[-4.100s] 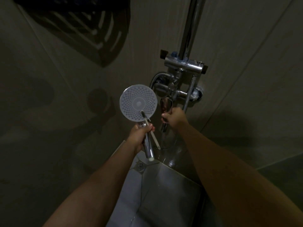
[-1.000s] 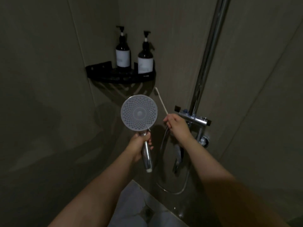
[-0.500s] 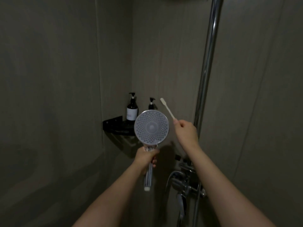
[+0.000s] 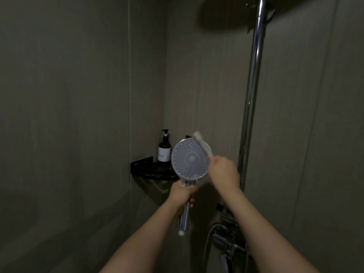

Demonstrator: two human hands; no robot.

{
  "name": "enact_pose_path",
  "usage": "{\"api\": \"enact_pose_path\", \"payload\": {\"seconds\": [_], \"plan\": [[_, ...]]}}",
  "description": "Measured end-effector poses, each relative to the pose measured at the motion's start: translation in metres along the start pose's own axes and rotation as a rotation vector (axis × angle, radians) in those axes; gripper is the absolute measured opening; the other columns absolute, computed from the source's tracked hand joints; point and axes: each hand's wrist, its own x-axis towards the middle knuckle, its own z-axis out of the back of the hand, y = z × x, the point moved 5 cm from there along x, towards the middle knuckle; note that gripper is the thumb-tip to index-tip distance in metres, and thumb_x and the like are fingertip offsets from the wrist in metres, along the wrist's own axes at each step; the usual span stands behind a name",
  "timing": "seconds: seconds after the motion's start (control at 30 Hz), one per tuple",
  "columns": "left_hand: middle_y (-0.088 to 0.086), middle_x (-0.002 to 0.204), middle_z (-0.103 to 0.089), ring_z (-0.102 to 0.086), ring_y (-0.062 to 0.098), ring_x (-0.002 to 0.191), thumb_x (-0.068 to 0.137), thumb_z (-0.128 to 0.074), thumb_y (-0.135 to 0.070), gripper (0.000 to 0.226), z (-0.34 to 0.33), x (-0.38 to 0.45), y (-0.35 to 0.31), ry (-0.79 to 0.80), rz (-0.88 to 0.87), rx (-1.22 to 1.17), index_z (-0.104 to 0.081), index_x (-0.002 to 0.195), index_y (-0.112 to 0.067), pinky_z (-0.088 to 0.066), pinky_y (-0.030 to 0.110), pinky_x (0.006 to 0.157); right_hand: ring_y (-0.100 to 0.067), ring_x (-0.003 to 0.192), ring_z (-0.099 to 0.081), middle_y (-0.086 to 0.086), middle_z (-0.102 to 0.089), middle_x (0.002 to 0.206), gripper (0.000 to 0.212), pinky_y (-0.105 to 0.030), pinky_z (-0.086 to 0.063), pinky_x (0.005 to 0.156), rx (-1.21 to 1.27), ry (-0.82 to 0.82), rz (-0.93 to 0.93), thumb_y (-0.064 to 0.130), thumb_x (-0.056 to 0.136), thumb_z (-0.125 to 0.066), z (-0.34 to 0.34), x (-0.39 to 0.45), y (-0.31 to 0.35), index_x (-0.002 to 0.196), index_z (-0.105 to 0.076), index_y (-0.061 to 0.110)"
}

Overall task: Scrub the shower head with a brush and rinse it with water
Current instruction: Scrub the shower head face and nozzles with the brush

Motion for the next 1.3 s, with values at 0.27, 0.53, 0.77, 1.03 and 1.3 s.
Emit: {"api": "enact_pose_path", "payload": {"seconds": [0.27, 0.53, 0.77, 1.03, 1.3], "plan": [[0.001, 0.036, -0.04, -0.035, 0.01, 0.027, 0.081, -0.058, 0.003, 0.027, 0.015, 0.0, 0.002, -0.018, 0.018, -0.028, -0.046, 0.061, -0.011, -0.031, 0.014, 0.035, -0.017, 0.058, -0.053, -0.008, -0.062, 0.074, 0.04, -0.021, -0.038, 0.046, 0.078, -0.075, 0.002, 0.03, 0.1, -0.035, 0.004, -0.001, 0.004, 0.098, -0.066, 0.005], [0.003, 0.041, -0.041, -0.036, 0.01, 0.029, 0.08, -0.055, 0.006, 0.024, 0.019, -0.008, 0.002, -0.015, 0.023, -0.024, -0.049, 0.064, -0.01, -0.032, 0.015, 0.035, -0.015, 0.062, -0.058, -0.003, -0.058, 0.07, 0.041, -0.029, -0.05, 0.056, -0.034, 0.119, -0.036, 0.039, 0.098, -0.035, -0.017, -0.003, 0.006, 0.09, -0.063, 0.01], [0.005, 0.046, -0.044, -0.038, 0.01, 0.03, 0.081, -0.055, 0.006, 0.022, 0.021, -0.011, -0.004, -0.006, 0.012, -0.001, -0.051, 0.066, -0.01, -0.034, 0.015, 0.035, -0.017, 0.066, -0.054, -0.002, -0.055, 0.073, 0.037, -0.026, -0.041, 0.054, -0.058, 0.227, -0.011, 0.038, 0.098, -0.037, -0.023, -0.008, 0.009, 0.09, -0.064, 0.013], [0.005, 0.045, -0.045, -0.039, 0.01, 0.029, 0.08, -0.054, 0.006, 0.02, 0.022, -0.01, -0.004, -0.014, -0.003, 0.022, -0.052, 0.068, -0.009, -0.034, 0.016, 0.035, -0.017, 0.07, -0.061, -0.004, -0.062, 0.078, 0.036, -0.027, -0.045, 0.057, -0.047, 0.302, 0.055, 0.036, 0.098, -0.036, -0.028, -0.014, 0.014, 0.093, -0.064, 0.014], [0.007, 0.047, -0.045, -0.038, 0.01, 0.03, 0.079, -0.056, 0.006, 0.018, 0.024, -0.012, -0.005, -0.017, -0.014, 0.028, -0.052, 0.07, -0.009, -0.034, 0.016, 0.035, -0.021, 0.077, -0.063, -0.004, -0.06, 0.079, 0.039, -0.029, -0.045, 0.057, -0.001, 0.216, 0.072, 0.033, 0.1, -0.034, -0.008, -0.011, 0.022, 0.098, -0.064, 0.008]]}}
